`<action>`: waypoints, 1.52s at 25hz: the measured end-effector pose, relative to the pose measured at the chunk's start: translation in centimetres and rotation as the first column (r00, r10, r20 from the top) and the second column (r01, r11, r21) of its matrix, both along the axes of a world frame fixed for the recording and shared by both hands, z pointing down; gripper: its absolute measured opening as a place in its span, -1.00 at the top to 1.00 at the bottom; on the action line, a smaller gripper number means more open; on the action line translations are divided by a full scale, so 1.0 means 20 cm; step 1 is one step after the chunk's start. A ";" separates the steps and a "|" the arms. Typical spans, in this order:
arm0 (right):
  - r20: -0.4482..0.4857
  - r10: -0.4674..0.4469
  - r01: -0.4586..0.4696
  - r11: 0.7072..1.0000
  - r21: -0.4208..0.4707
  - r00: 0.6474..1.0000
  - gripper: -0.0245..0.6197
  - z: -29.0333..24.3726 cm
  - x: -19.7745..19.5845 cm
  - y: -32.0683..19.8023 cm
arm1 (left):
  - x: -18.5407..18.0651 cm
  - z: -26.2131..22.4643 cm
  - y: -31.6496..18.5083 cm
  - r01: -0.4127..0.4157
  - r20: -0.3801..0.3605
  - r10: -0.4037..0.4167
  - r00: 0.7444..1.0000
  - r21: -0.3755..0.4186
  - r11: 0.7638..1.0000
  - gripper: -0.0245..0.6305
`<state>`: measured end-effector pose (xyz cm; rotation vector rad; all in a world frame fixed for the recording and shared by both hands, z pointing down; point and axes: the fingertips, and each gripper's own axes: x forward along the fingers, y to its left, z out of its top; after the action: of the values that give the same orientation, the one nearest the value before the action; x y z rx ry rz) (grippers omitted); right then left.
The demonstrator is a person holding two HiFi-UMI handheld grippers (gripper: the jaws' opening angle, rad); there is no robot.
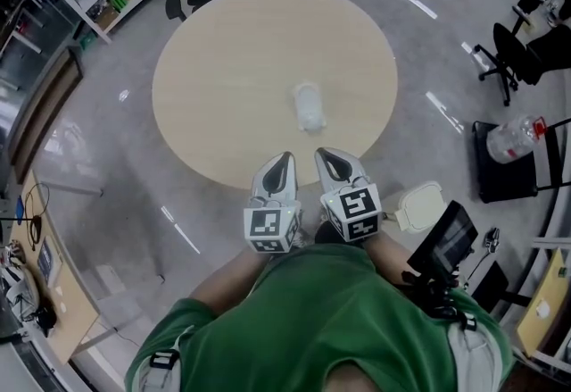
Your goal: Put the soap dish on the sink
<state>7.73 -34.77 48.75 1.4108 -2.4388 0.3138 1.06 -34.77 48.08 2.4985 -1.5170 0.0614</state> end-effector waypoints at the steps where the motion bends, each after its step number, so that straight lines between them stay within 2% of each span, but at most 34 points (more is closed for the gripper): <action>1: 0.000 -0.005 0.005 1.000 0.004 1.000 0.91 -0.01 0.00 0.02 | 0.01 -0.01 0.02 -0.002 0.000 0.002 1.000 0.004 1.000 0.91; 11: 0.023 -0.065 0.064 0.996 0.069 0.998 0.91 -0.16 0.09 0.17 | 0.14 -0.17 0.16 0.025 -0.018 -0.024 1.000 0.070 0.997 0.91; 18: 0.032 -0.061 0.057 0.991 0.121 0.998 0.91 -0.24 0.22 0.28 | 0.24 -0.24 0.26 0.051 -0.012 -0.050 0.999 0.111 0.992 0.91; 24: 0.048 -0.045 0.032 0.970 0.242 0.998 0.91 -0.36 0.34 0.33 | 0.33 -0.35 0.30 0.043 0.020 -0.048 0.999 0.204 0.978 0.91; 28: 0.072 -0.024 0.004 0.964 0.267 0.997 0.91 -0.41 0.36 0.33 | 0.32 -0.40 0.31 0.044 0.034 -0.054 0.998 0.249 0.967 0.91; 31: 0.096 -0.037 0.012 0.967 0.255 0.995 0.91 -0.43 0.35 0.32 | 0.31 -0.40 0.31 0.053 0.041 -0.065 0.997 0.250 0.967 0.91; 38: 0.072 -0.020 0.002 0.969 0.247 0.997 0.91 -0.41 0.35 0.29 | 0.28 -0.38 0.29 0.064 0.010 -0.068 0.998 0.223 0.973 0.91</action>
<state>14.68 -29.04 40.61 1.5076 -2.6190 0.0602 6.73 -29.06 40.44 2.6200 -1.6983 -0.1038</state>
